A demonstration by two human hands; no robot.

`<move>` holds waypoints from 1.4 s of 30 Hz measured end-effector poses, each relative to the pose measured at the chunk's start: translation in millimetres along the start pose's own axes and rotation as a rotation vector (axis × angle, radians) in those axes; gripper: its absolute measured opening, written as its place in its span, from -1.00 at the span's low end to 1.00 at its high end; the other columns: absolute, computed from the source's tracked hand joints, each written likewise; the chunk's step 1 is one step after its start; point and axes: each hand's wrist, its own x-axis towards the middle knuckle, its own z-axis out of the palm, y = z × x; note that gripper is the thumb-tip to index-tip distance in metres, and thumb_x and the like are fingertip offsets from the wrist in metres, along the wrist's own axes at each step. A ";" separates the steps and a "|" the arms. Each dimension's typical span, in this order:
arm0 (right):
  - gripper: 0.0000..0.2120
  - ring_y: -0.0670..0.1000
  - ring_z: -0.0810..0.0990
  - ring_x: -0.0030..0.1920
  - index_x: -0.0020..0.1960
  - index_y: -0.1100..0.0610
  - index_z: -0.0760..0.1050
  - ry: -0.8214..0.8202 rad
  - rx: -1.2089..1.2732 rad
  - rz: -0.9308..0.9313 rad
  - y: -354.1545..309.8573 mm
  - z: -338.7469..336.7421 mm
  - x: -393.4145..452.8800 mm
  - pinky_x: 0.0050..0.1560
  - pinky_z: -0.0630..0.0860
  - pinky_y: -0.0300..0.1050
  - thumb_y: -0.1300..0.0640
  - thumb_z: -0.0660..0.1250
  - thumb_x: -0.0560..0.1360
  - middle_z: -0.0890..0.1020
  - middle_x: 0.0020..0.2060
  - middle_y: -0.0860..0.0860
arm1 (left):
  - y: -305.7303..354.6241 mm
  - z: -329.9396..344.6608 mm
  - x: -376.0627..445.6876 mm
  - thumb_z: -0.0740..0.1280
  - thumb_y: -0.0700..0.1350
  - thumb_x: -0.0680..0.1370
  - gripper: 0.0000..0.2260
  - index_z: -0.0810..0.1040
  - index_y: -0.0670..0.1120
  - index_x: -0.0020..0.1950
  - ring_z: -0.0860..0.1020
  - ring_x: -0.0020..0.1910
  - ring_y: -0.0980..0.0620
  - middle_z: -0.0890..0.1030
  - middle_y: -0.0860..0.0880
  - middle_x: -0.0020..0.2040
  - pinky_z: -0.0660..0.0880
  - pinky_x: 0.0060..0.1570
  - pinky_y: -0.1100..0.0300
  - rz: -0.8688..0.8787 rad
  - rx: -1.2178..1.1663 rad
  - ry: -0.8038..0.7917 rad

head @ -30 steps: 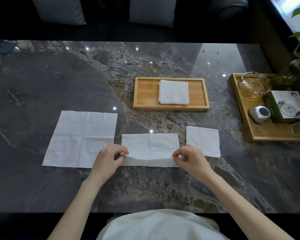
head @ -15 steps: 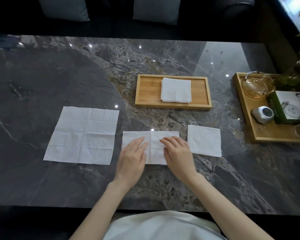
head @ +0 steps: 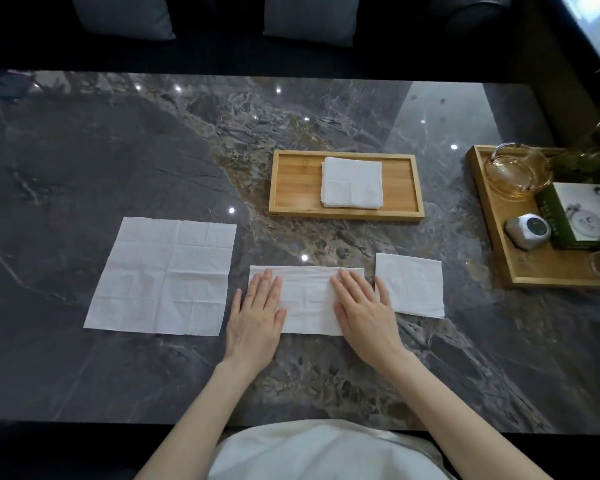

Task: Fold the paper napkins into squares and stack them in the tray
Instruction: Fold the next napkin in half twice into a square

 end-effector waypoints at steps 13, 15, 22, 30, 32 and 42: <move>-0.58 0.12 0.47 0.26 0.24 0.18 0.47 0.138 0.093 -0.029 26.3 -12.5 -6.2 0.29 0.18 0.04 0.06 0.09 0.47 0.58 0.20 0.09 | 3.4 -15.6 1.8 0.02 0.01 0.53 -0.55 0.34 -0.18 0.34 0.28 0.38 -0.15 0.32 -0.21 0.40 0.21 0.30 -0.14 -0.061 -0.034 0.068; -0.69 0.08 0.51 0.14 0.12 0.15 0.54 0.250 0.152 -0.067 25.3 -17.0 -11.9 0.19 0.28 -0.02 0.11 0.18 0.45 0.64 0.06 0.05 | 7.6 -19.4 2.0 0.08 -0.02 0.52 -0.61 0.44 -0.17 0.25 0.36 0.33 -0.17 0.40 -0.22 0.35 0.28 0.27 -0.13 -0.037 -0.088 0.130; -0.85 0.05 0.59 -0.12 -0.15 0.10 0.61 0.289 0.152 -0.120 26.0 -3.7 -35.2 0.00 0.31 -0.12 0.12 0.26 0.45 0.67 -0.18 -0.02 | 13.2 -13.8 -0.5 0.12 -0.05 0.47 -0.71 0.57 -0.13 -0.01 0.55 0.09 -0.10 0.60 -0.13 0.10 0.47 0.01 0.03 0.040 -0.131 0.183; -0.81 0.00 0.44 -0.05 -0.13 0.13 0.62 0.345 0.213 -0.081 36.1 2.3 -45.8 -0.02 0.32 -0.15 0.10 0.24 0.48 0.67 -0.15 -0.02 | 16.5 -11.6 4.8 0.23 -0.12 0.44 -0.83 0.56 -0.13 -0.06 0.55 0.05 -0.12 0.60 -0.16 0.07 0.44 0.00 0.00 0.016 -0.115 0.208; -0.82 -0.01 0.44 -0.05 -0.11 0.14 0.61 0.358 0.282 -0.024 36.6 -1.0 -47.1 -0.03 0.32 -0.17 0.10 0.26 0.46 0.66 -0.16 -0.01 | 27.4 -16.5 13.9 0.37 -0.22 0.40 -0.90 0.57 -0.16 -0.09 0.56 0.03 -0.17 0.60 -0.19 0.06 0.45 -0.01 -0.04 0.006 -0.155 0.221; -0.90 0.05 0.57 -0.13 -0.10 0.11 0.62 0.254 0.321 -0.040 31.9 0.9 -55.9 -0.11 0.49 -0.07 0.18 0.41 0.39 0.65 -0.16 -0.01 | 92.7 -23.7 70.6 0.29 -0.13 0.50 -0.72 0.49 -0.12 0.21 0.41 0.21 -0.08 0.53 -0.11 0.17 0.32 0.15 0.02 0.310 -0.205 0.064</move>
